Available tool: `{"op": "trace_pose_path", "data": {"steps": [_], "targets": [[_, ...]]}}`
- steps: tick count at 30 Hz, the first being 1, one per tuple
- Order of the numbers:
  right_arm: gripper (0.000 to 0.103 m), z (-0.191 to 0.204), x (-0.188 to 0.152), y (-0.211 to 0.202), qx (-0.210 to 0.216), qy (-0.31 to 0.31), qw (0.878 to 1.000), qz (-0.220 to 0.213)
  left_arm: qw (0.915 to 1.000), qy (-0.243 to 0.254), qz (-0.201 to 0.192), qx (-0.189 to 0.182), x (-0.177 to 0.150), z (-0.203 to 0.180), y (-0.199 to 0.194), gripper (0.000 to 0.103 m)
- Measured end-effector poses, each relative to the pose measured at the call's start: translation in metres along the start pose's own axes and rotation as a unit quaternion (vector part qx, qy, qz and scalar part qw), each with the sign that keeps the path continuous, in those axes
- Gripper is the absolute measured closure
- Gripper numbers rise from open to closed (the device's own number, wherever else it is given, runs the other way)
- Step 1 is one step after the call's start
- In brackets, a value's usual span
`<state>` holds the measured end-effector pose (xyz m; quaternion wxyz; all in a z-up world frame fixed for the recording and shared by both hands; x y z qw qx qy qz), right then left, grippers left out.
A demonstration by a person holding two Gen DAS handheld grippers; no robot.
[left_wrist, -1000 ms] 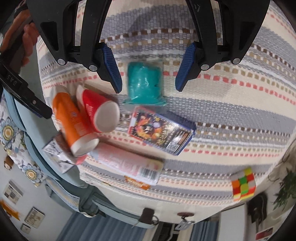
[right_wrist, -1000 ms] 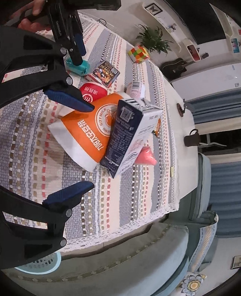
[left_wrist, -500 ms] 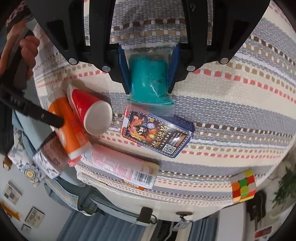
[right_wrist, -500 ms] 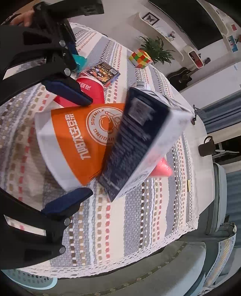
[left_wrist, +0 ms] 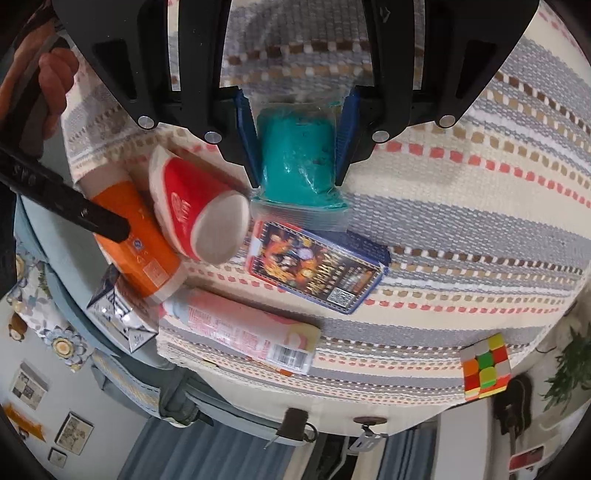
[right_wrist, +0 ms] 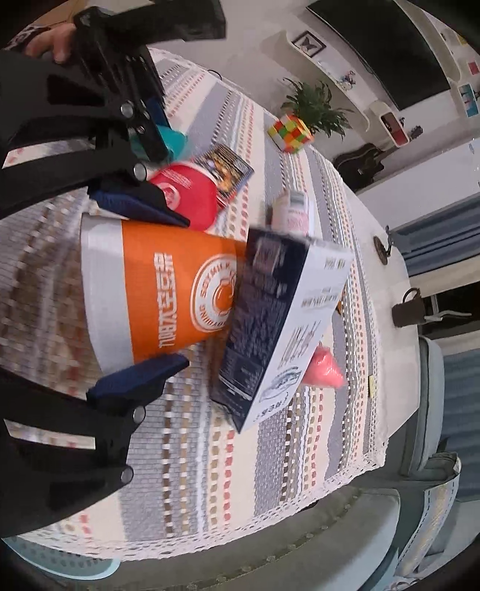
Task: Collect trash
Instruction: 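Grasp the teal bagged item with the left tool while the right tool grasps the orange paper cup, then carry the teal item and orange cup over the wastebasket and open both tools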
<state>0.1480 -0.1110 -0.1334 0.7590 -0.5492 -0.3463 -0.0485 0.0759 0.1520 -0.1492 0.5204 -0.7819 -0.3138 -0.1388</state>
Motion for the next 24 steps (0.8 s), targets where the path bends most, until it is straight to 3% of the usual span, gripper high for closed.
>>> {"op": "trace_pose_path", "data": {"steps": [2, 5, 12, 15, 21, 24], "targets": [[0.048, 0.003, -0.007, -0.016, 0.008, -0.005, 1.0, -0.006, 0.9993, -0.007, -0.002, -0.038, -0.005, -0.001, -0.007, 0.068], [0.061, 0.004, -0.015, -0.042, 0.002, -0.007, 1.0, -0.022, 0.9981, -0.001, -0.01, -0.061, -0.01, -0.007, -0.023, 0.068], [0.08, -0.017, -0.026, -0.086, -0.004, 0.044, 0.998, -0.035, 0.9958, 0.015, -0.029, -0.086, -0.013, -0.025, -0.056, 0.068], [0.08, -0.028, -0.025, -0.086, 0.006, 0.06, 0.998, -0.023, 0.9952, 0.021, -0.033, -0.089, -0.016, -0.034, -0.062, 0.068], [0.078, -0.022, -0.012, -0.075, -0.042, 0.036, 0.998, -0.018, 0.9954, 0.015, -0.03, -0.09, -0.015, -0.036, -0.059, 0.068], [0.067, -0.016, -0.005, -0.061, -0.051, 0.028, 0.998, -0.011, 0.9955, 0.016, -0.029, -0.089, -0.015, -0.034, -0.058, 0.068]]}}
Point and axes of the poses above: each gripper's, at about its wrist camera, not at the fingertips, and y roughly the way its jaws point, z to its left, x to its top, the point moved 2 cm from there along y, roughly the way its jaws point, and after that the axes turned 8 degrees about -x, right-handed, at the moved point
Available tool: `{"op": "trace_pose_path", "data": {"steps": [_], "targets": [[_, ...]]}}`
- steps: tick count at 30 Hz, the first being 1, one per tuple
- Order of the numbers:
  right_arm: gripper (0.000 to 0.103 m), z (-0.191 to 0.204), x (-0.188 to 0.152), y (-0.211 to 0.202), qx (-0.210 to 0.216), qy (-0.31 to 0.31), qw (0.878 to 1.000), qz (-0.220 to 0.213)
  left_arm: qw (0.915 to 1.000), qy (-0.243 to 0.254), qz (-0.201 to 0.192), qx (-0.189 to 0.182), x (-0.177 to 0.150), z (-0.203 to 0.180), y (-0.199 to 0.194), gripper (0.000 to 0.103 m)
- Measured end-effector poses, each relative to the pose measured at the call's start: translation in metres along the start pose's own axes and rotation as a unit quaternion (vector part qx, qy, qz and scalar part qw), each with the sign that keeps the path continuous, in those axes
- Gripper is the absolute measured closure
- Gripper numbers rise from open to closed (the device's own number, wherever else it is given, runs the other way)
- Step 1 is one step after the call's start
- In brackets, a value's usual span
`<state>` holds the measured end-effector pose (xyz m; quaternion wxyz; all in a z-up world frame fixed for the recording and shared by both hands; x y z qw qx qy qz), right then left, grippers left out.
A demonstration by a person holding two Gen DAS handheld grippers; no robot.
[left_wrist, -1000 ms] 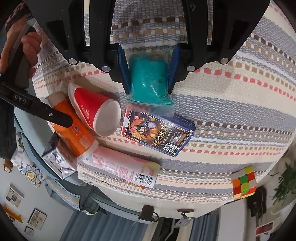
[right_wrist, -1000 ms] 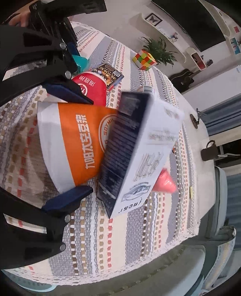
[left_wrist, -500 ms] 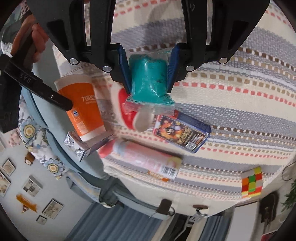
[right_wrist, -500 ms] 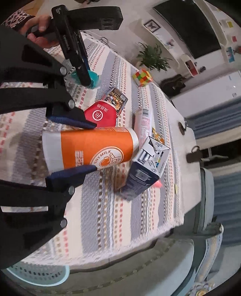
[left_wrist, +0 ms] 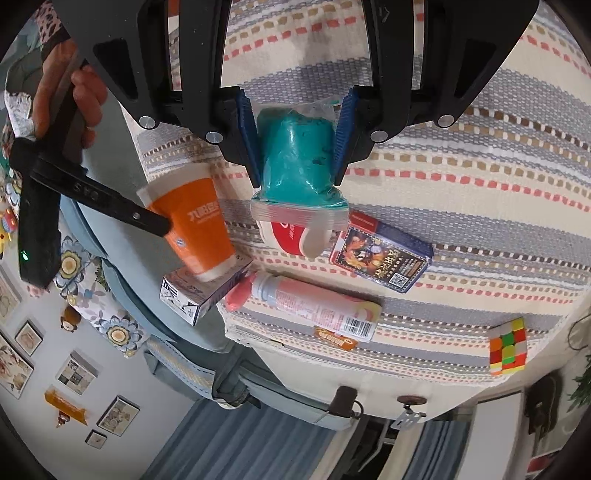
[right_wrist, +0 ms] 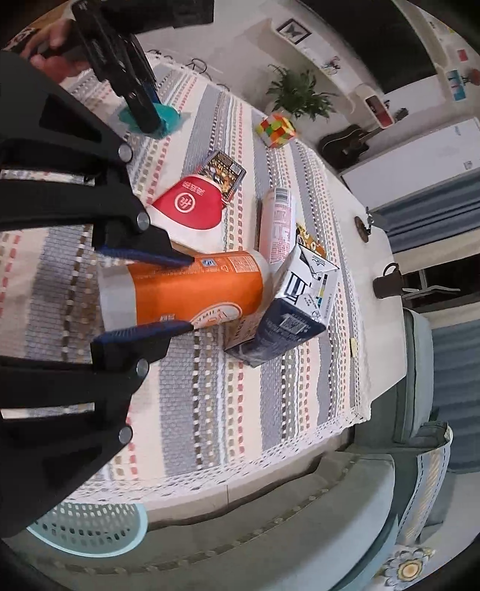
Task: Collect trash
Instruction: 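Carry the teal item and orange cup over the wastebasket and open both tools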
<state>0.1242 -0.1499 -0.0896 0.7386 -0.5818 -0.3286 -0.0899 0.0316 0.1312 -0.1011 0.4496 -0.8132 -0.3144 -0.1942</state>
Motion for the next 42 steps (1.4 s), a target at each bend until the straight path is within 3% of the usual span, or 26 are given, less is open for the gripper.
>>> {"op": "trace_pose_path", "data": {"steps": [1, 2, 8, 14, 17, 21, 26, 35, 42], "targets": [[0.052, 0.003, 0.002, 0.006, -0.006, -0.002, 1.0, 0.005, 1.0, 0.001, 0.0, 0.0, 0.002, 0.002, 0.002, 0.068], [0.046, 0.006, 0.003, 0.013, -0.02, -0.006, 1.0, 0.009, 1.0, 0.001, 0.0, 0.001, 0.003, 0.002, 0.003, 0.068], [0.045, 0.021, 0.003, 0.047, -0.017, -0.023, 0.999, 0.033, 1.0, 0.003, 0.0, 0.005, 0.007, 0.008, 0.006, 0.068], [0.04, 0.019, -0.018, 0.082, -0.013, -0.017, 0.996, 0.087, 1.0, 0.001, 0.004, 0.005, 0.008, 0.016, 0.012, 0.068], [0.044, 0.011, -0.02, 0.081, -0.007, 0.002, 0.998, 0.069, 1.0, 0.0, 0.006, 0.005, 0.008, 0.018, 0.016, 0.068], [0.044, 0.005, -0.017, 0.068, -0.018, 0.009, 0.999, 0.037, 0.9999, 0.002, 0.01, 0.004, 0.006, 0.016, 0.02, 0.068], [0.064, 0.005, -0.015, 0.052, 0.013, 0.013, 0.999, 0.027, 0.9998, 0.016, 0.011, -0.002, 0.009, 0.002, 0.022, 0.068], [0.064, -0.018, -0.021, -0.039, 0.027, 0.038, 0.998, -0.034, 0.9954, 0.084, -0.006, -0.045, 0.023, -0.07, 0.009, 0.068], [0.064, -0.071, -0.03, -0.115, -0.011, 0.076, 0.993, -0.095, 0.9871, 0.132, 0.0, -0.091, 0.022, -0.143, 0.02, 0.068]]}}
Point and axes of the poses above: each gripper's, at about its wrist camera, not at the fingertips, and y roughly the way its jaws point, z to its left, x to its top, the point moved 2 cm from there along y, roughly the way its jaws point, and after that the axes turned 8 degrees about -x, right-handed, at the moved point
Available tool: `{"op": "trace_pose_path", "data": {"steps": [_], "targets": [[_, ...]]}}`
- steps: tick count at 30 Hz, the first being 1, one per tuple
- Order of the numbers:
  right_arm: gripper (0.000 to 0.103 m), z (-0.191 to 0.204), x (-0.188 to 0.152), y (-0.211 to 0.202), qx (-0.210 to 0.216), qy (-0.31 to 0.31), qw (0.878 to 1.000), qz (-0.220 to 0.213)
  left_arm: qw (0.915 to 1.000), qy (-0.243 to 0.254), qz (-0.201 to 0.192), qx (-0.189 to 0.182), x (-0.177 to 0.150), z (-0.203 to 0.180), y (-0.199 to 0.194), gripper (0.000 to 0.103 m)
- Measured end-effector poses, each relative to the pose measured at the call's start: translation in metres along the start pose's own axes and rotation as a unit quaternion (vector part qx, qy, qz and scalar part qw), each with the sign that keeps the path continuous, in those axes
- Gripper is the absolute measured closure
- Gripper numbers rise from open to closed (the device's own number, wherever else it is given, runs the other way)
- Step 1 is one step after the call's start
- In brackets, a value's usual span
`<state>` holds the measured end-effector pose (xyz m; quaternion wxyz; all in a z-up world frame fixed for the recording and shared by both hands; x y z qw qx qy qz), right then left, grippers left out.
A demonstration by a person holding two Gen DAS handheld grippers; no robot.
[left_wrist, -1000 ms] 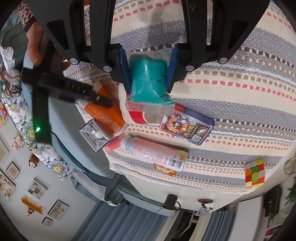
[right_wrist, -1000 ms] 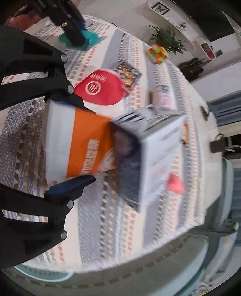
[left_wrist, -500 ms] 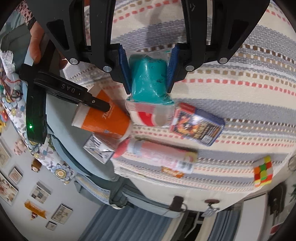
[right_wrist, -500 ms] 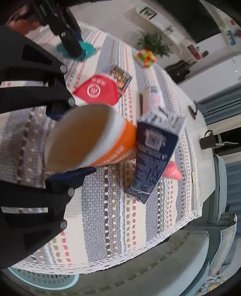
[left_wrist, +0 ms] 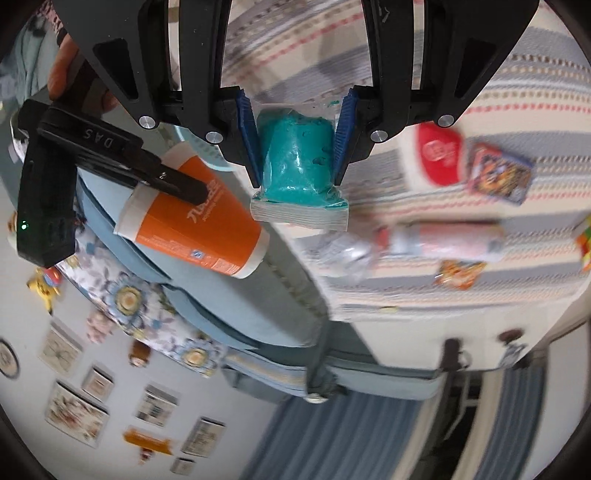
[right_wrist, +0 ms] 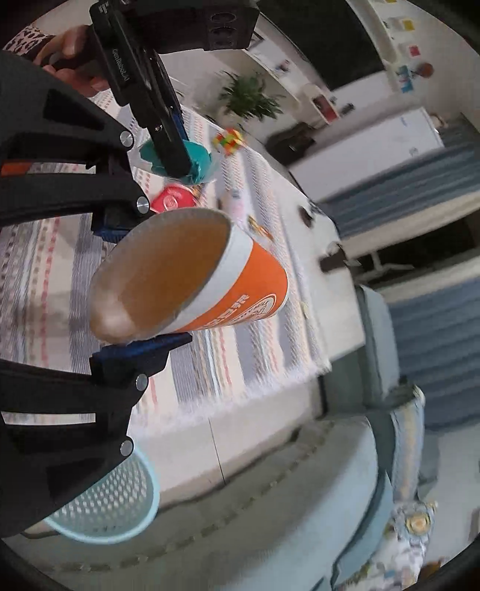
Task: Collect trash
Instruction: 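Carry the teal item and orange cup over the wastebasket and open both tools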
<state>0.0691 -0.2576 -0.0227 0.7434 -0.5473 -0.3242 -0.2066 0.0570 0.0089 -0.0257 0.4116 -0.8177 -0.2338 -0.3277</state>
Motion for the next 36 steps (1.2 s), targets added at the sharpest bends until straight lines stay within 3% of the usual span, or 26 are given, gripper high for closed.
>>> {"op": "trace_pose_path", "data": {"steps": [10, 15, 22, 27, 29, 31, 36], "targets": [[0.064, -0.123, -0.011, -0.041, -0.082, 0.094, 0.992, -0.015, 0.9953, 0.069, 0.043, -0.052, 0.013, -0.091, 0.077, 0.068], [0.064, -0.178, -0.029, -0.044, -0.121, 0.142, 0.982, 0.0, 0.989, 0.077, 0.094, -0.084, 0.006, -0.121, 0.135, 0.068], [0.06, -0.236, -0.077, -0.008, -0.174, 0.202, 0.96, 0.079, 0.9704, 0.058, 0.201, -0.12, -0.034, -0.139, 0.223, 0.068], [0.056, -0.256, -0.112, 0.023, -0.186, 0.229, 0.946, 0.136, 0.9617, 0.066, 0.238, -0.118, -0.054, -0.143, 0.253, 0.067], [0.053, -0.262, -0.121, 0.033, -0.19, 0.235, 0.94, 0.156, 0.9606, 0.069, 0.244, -0.113, -0.058, -0.143, 0.258, 0.057], [0.052, -0.264, -0.127, 0.042, -0.182, 0.246, 0.937, 0.171, 0.9626, 0.069, 0.24, -0.106, -0.058, -0.142, 0.258, 0.037], [0.045, -0.266, -0.131, 0.05, -0.174, 0.263, 0.933, 0.175, 0.9666, 0.064, 0.226, -0.103, -0.053, -0.134, 0.245, 0.036]]}}
Point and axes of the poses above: each gripper's, at about its wrist camera, not at the fingertips, and y roughly the way its jaws point, z to its left, x to its top, the point moved 2 cm from there along y, roughly the way its jaws point, and after that the axes turned 8 degrees about -x, right-handed, at the moved point
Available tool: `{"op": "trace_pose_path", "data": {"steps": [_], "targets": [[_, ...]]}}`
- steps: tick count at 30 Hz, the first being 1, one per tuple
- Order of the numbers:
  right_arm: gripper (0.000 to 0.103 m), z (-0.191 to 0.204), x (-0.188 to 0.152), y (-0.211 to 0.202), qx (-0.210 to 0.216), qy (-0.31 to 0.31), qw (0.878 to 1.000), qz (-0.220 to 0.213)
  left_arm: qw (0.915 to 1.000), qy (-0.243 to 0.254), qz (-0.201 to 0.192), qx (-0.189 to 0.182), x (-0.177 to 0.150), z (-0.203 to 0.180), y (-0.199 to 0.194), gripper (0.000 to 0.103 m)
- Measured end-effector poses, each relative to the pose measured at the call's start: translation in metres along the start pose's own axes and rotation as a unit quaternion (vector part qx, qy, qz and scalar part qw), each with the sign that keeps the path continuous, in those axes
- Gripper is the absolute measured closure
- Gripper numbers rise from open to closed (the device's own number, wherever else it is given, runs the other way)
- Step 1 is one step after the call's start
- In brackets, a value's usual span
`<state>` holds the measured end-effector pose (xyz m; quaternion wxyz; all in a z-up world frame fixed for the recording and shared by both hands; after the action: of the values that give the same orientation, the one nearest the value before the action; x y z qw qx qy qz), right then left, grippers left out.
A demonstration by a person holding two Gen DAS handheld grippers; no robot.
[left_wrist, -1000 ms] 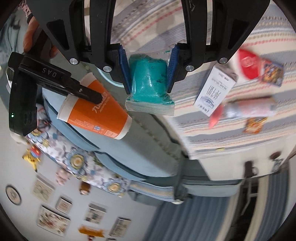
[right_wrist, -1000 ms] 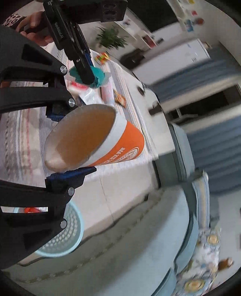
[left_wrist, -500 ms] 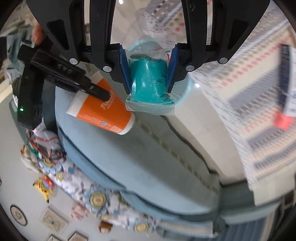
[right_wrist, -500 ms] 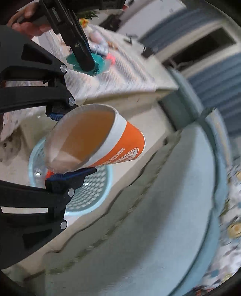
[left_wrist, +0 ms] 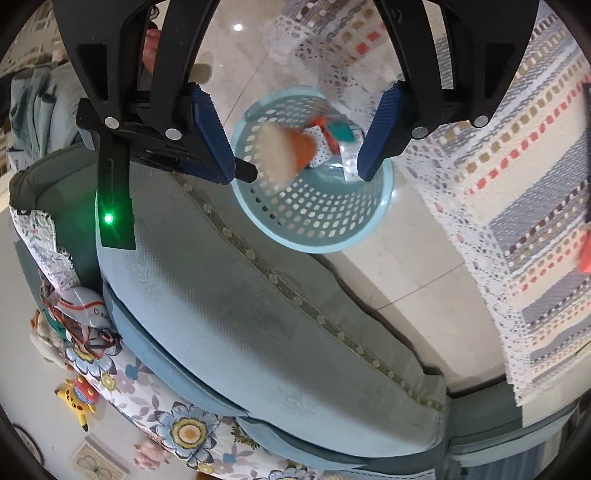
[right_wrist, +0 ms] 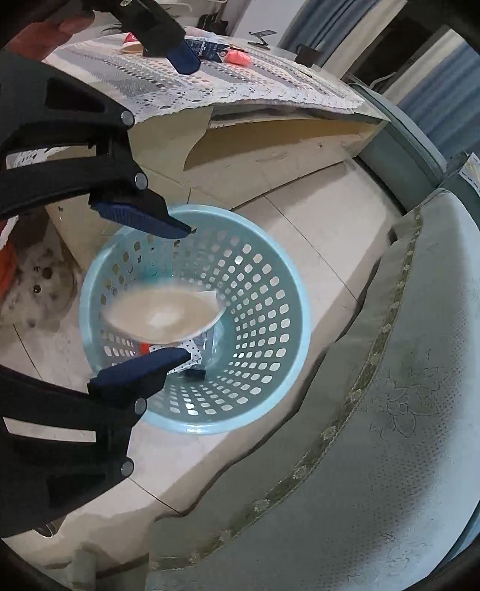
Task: Collect trash
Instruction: 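Carry the teal item and orange cup over the wastebasket and open both tools, then grasp the white milk carton with the right tool while the left tool grasps the red paper cup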
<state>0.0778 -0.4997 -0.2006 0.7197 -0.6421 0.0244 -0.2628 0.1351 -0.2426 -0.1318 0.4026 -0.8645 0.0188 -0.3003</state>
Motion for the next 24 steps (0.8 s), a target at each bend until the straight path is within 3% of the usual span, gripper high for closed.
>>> {"op": "trace_pose_path", "data": {"steps": [8, 13, 18, 22, 23, 24], "targets": [[0.045, 0.026, -0.005, -0.019, 0.006, -0.034, 0.999, -0.016, 0.9995, -0.006, -0.028, 0.01, -0.014, 0.009, -0.039, 0.036], [0.045, 0.08, -0.012, -0.059, 0.012, -0.106, 0.992, -0.071, 0.9971, -0.014, -0.067, 0.034, -0.026, 0.016, -0.082, 0.037], [0.045, 0.143, -0.021, -0.103, 0.055, -0.163, 0.976, -0.135, 0.9842, -0.05, -0.143, 0.092, -0.044, 0.046, -0.157, 0.038], [0.045, 0.195, -0.029, -0.117, 0.095, -0.19, 0.966, -0.15, 0.9714, -0.074, -0.179, 0.138, -0.057, 0.076, -0.208, 0.039], [0.045, 0.21, -0.031, -0.117, 0.102, -0.197, 0.963, -0.15, 0.9682, -0.079, -0.185, 0.149, -0.062, 0.085, -0.221, 0.042], [0.045, 0.221, -0.034, -0.116, 0.107, -0.202, 0.962, -0.149, 0.967, -0.081, -0.188, 0.151, -0.067, 0.094, -0.232, 0.056]]}}
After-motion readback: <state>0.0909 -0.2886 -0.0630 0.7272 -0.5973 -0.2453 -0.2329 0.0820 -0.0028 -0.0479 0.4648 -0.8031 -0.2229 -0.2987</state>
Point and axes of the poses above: each gripper's, at about its wrist camera, not at the fingertips, and y roughly the way its jaws point, z to its left, x to its top, the point moved 2 cm from there along y, roughly the way its jaws point, and after that the axes turned 8 degrees about -x, right-handed, at the moved point
